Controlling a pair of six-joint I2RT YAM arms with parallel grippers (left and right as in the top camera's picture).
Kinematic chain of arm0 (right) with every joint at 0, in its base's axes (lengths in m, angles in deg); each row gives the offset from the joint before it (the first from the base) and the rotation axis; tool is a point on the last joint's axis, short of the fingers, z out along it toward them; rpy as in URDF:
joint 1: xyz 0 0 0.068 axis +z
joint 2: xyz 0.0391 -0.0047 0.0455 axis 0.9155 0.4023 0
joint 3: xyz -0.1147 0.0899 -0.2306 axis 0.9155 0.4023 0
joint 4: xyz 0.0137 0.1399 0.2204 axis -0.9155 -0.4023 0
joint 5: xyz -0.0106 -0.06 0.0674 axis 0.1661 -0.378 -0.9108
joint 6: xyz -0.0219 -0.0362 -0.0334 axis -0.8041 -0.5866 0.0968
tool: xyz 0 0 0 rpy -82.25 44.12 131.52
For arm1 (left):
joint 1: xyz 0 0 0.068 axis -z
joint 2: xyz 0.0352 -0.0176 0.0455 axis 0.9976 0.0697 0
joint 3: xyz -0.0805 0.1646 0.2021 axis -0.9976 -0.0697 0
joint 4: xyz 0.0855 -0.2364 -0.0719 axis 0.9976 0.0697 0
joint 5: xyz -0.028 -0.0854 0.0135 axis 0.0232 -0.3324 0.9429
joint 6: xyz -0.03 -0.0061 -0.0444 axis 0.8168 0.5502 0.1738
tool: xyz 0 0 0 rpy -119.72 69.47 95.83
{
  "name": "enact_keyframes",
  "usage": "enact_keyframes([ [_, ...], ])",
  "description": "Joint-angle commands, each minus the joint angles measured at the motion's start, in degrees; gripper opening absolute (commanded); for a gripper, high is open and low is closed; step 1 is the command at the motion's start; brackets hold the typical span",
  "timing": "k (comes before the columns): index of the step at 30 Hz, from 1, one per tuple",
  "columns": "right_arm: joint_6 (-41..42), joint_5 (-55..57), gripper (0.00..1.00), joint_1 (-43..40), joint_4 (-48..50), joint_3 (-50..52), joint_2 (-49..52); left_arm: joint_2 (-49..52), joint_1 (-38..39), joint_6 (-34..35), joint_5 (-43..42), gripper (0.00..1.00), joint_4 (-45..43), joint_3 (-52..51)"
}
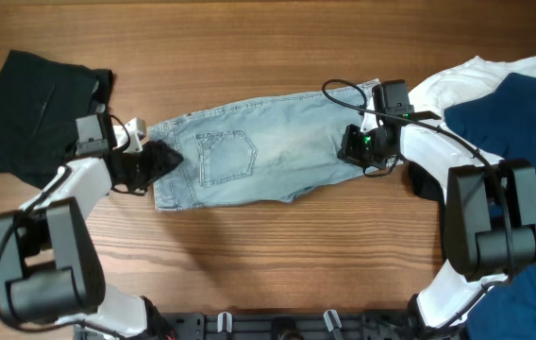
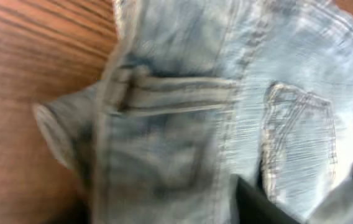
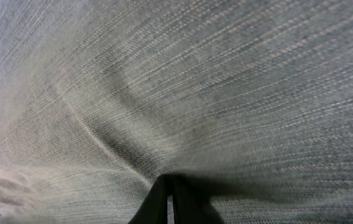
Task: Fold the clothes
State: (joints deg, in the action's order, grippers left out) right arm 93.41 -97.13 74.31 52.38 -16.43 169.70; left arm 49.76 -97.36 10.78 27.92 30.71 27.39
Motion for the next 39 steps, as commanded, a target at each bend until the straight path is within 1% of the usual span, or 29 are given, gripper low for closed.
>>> enact_keyframes([
  [1,0.39,5.25,0.04,0.79,-0.87,3.23,6.05,7.61,1.51,-0.46,1.9,0.27,-0.09,-3.52],
  [3,0.39,5.22,0.04,0.79,-0.94,3.23,6.05,7.48,1.51,-0.46,1.66,0.1,-0.61,-3.48],
  [4,0.37,5.22,0.04,0.79,-0.94,3.23,6.05,7.21,1.51,-0.46,1.22,0.06,-0.5,-3.39],
  [5,0.39,5.22,0.04,0.79,-0.94,3.23,6.05,6.93,1.42,-0.5,1.2,0.04,0.17,-3.15],
  [7,0.44,5.18,0.04,0.79,-1.22,3.21,5.92,5.66,0.74,-1.86,1.79,0.04,3.89,-1.46],
  [10,0.42,5.01,0.04,0.74,-2.49,3.21,4.52,1.97,-1.62,-2.19,6.8,0.04,14.29,4.04],
  [13,2.21,5.01,0.04,0.74,-4.31,3.21,1.01,-3.02,-4.55,-2.19,14.91,0.04,28.0,13.53],
  [16,3.02,5.03,0.04,0.42,-6.25,3.21,-3.89,-6.67,-6.14,-2.4,19.45,0.04,37.0,22.23],
  [19,2.95,5.01,0.04,0.42,-7.39,3.21,-9.42,-9.75,-6.32,-4.15,20.85,0.04,43.21,31.08],
  [22,2.97,5.01,0.04,0.42,-7.78,3.21,-14.88,-11.87,-3.69,-4.0,20.52,0.04,44.59,35.56],
  [27,3.13,5.01,0.04,0.42,-7.8,3.21,-17.11,-12.28,3.58,-1.14,20.26,0.04,43.71,35.6],
  [28,2.95,5.14,0.04,0.42,-7.67,3.21,-16.92,-12.28,6.16,0.17,20.33,0.04,42.62,35.6],
  [30,2.86,5.22,0.04,0.42,-6.99,3.23,-16.61,-12.28,8.41,2.29,20.92,0.04,41.24,35.6],
  [32,0.98,5.03,0.04,0.63,-4.98,3.23,-15.72,-12.28,10.21,5.95,20.76,0.04,39.76,35.6],
  [34,-1.81,3.78,0.04,1.44,-2.05,3.26,-14.56,-12.28,12.09,7.1,20.7,0.04,38.14,35.6],
  [39,-3.15,2.6,0.04,4.09,4.13,3.26,-8.96,-12.28,15.43,9.81,21.16,0.04,35.91,35.6],
])
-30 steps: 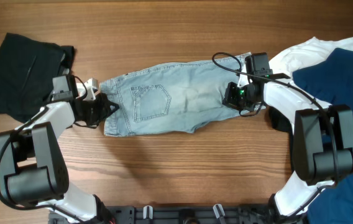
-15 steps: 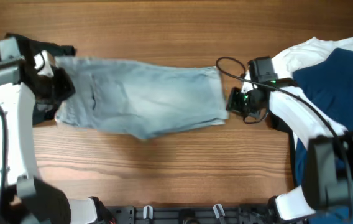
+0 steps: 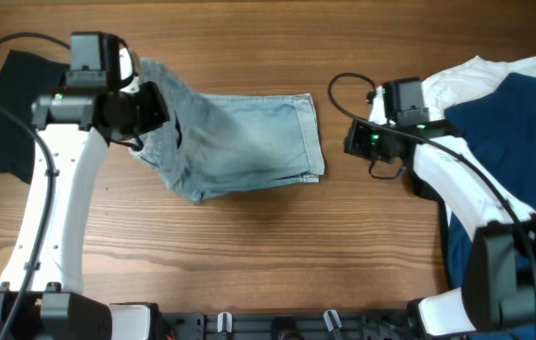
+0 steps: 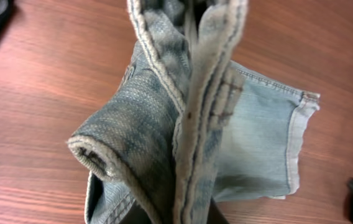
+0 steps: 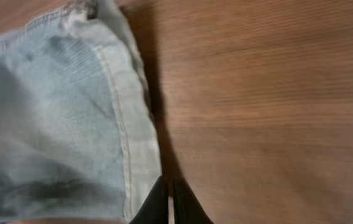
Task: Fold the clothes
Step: 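Lift the waist end with the left gripper and fold it toward the right gripper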
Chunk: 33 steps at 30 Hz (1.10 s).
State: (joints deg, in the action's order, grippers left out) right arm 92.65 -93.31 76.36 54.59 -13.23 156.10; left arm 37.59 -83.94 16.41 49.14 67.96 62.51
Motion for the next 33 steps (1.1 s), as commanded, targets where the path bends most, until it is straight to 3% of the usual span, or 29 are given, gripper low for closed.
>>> enact_keyframes([
  [1,-2.71,-1.68,0.04,2.36,2.49,0.07,5.66,-0.11,2.38,4.48,-0.11,0.04,-1.7,0.48],
  [5,-9.6,-10.64,0.04,3.8,5.18,0.07,11.98,-0.11,3.93,6.01,-0.11,0.04,-2.93,0.48],
  [12,-7.58,-10.14,0.04,3.93,4.63,0.07,19.85,0.57,7.5,8.61,-0.09,0.04,-6.03,0.46],
  [28,-7.61,-8.59,0.05,3.93,3.1,0.04,20.5,17.09,21.73,11.63,-0.35,0.06,-22.32,0.48],
  [29,-7.61,-8.59,0.04,3.93,3.06,0.04,20.5,18.08,22.88,11.63,-0.2,0.1,-22.6,0.48],
  [33,-7.61,-8.39,0.04,3.93,2.93,0.04,20.5,20.2,25.68,11.58,3.58,0.43,-22.69,0.48],
])
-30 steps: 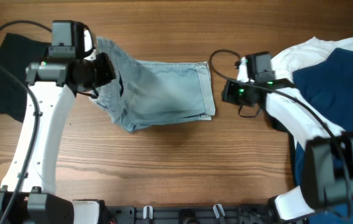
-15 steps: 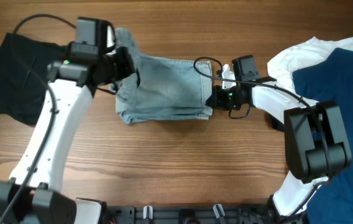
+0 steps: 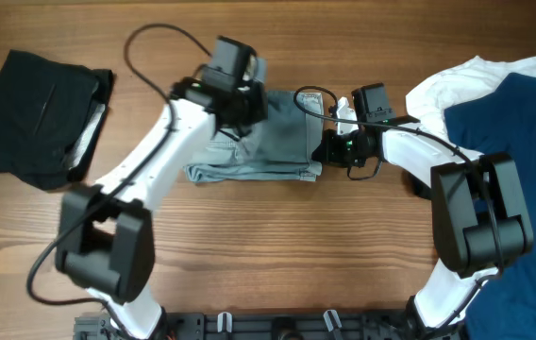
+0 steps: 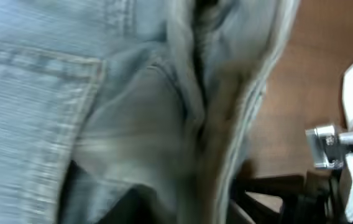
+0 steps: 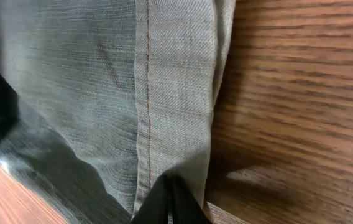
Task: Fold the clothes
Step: 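Lift the waist end with the left gripper and fold it toward the right gripper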
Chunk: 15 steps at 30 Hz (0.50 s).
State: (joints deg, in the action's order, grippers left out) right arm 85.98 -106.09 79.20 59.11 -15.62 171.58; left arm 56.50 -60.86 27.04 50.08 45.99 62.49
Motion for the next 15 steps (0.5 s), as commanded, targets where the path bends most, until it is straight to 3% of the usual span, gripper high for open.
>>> enact_keyframes([
  [1,-0.92,4.42,0.04,1.09,-1.6,2.43,5.03,1.42,2.86,0.94,3.45,0.5,-0.72,0.5],
  [4,-0.92,4.39,0.04,1.03,-1.92,2.43,5.03,1.33,2.71,0.9,4.5,0.58,-1.31,0.72],
  [12,-0.74,4.74,0.07,-0.52,-6.99,1.53,-0.7,-3.28,-4.11,-2.64,5.2,0.59,8.33,3.67],
  [14,-2.64,2.32,0.14,-0.63,-7.52,1.46,-5.14,-3.85,-6.75,-3.23,5.55,0.62,12.09,3.67],
  [15,-5.22,-0.52,0.24,-0.55,-7.48,1.46,-7.54,-3.85,-8.07,-3.93,5.53,0.63,13.94,3.67],
])
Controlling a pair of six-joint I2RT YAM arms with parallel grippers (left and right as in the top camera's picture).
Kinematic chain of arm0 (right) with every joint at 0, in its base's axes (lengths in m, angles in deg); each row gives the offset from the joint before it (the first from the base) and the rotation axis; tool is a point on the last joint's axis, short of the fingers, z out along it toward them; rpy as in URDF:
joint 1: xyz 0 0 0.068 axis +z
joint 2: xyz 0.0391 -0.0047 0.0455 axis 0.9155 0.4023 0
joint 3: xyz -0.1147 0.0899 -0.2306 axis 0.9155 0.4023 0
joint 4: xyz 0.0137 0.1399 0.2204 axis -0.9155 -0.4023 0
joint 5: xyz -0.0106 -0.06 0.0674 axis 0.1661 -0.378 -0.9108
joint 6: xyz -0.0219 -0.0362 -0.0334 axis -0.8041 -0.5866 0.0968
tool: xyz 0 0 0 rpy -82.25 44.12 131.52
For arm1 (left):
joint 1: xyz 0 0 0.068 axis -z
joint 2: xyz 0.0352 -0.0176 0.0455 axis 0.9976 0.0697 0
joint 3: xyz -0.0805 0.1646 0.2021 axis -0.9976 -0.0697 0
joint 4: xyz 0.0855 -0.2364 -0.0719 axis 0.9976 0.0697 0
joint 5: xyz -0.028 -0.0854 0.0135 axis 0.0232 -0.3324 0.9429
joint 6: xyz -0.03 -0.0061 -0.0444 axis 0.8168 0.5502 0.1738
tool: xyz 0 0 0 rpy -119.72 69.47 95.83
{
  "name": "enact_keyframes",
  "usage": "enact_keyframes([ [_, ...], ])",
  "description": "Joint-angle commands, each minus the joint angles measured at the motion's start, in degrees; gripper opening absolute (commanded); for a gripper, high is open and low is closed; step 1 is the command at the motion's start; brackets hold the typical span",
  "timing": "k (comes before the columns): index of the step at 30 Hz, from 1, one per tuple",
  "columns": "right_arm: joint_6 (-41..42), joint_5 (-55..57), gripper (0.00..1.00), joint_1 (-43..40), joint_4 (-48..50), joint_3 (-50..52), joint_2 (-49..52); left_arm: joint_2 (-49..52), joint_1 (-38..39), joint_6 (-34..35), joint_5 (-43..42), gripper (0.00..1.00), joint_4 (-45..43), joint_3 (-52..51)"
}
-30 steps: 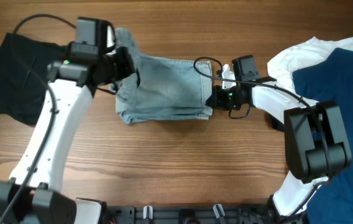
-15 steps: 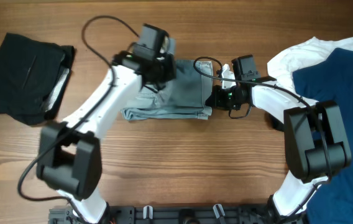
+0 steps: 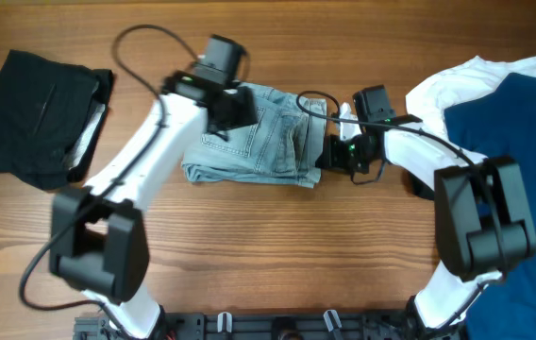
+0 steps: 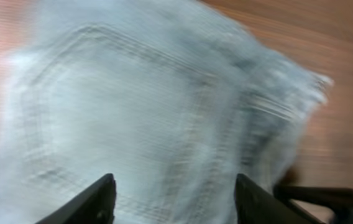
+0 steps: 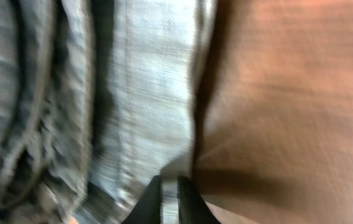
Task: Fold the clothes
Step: 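Lift the waist end with the left gripper and fold it toward the right gripper, then press the folded jeans flat with both grippers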
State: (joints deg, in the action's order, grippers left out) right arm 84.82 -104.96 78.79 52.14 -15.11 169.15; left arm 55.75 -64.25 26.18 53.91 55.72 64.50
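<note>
Light-blue denim shorts (image 3: pixel 249 151) lie folded in half at the middle of the table, a back pocket facing up. My left gripper (image 3: pixel 234 110) hovers over their upper left part. In its wrist view the left gripper (image 4: pixel 176 200) is open, fingers wide apart over the blurred denim (image 4: pixel 151 112). My right gripper (image 3: pixel 327 154) sits at the shorts' right edge. Seen from the wrist, the right gripper (image 5: pixel 170 200) is shut on a thin strip of the denim hem (image 5: pixel 158 93).
A folded black garment (image 3: pixel 37 118) lies at the far left. A white garment (image 3: pixel 457 80) and a navy one (image 3: pixel 513 123) are heaped at the right, behind the right arm. Bare wood table (image 3: pixel 249 246) runs along the front.
My left gripper was shut on the carried-over end of the shorts; now it is open above them and that end lies flat on top. The right gripper stays pinched on the right edge.
The shorts lay spread out with a gripper at each end. Then my left gripper held the left end raised at the upper left, the right gripper shut beside the hem. Then the left end was over the right half, and now the shorts lie folded, released by the left.
</note>
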Motion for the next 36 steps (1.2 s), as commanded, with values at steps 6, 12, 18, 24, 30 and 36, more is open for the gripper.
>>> enact_keyframes([
  [6,-8.83,-6.03,0.6,2.67,1.62,0.96,-13.11,-1.68,-11.32,-5.01,1.07,0.63,11.1,1.31],
  [12,-4.68,-2.36,0.54,5.4,8.46,1.01,-7.74,-1.55,-11.76,-6.23,1.07,0.65,11.23,1.31],
  [18,-1.92,-2.58,0.49,5.92,16.13,0.98,-1.09,-1.55,-11.76,-6.25,1.09,0.68,11.45,1.31],
  [24,-4.81,-5.27,0.38,6.08,22.4,0.98,-0.52,-1.55,-11.76,-6.21,1.07,0.69,11.54,1.31],
  [30,0.28,-5.66,0.38,7.65,26.51,0.98,2.49,-1.55,-11.76,-6.23,1.07,0.68,11.91,1.31],
  [36,1.03,-4.55,0.04,6.86,26.38,0.7,2.62,-1.55,-11.76,-6.21,1.09,0.67,12.26,1.31],
])
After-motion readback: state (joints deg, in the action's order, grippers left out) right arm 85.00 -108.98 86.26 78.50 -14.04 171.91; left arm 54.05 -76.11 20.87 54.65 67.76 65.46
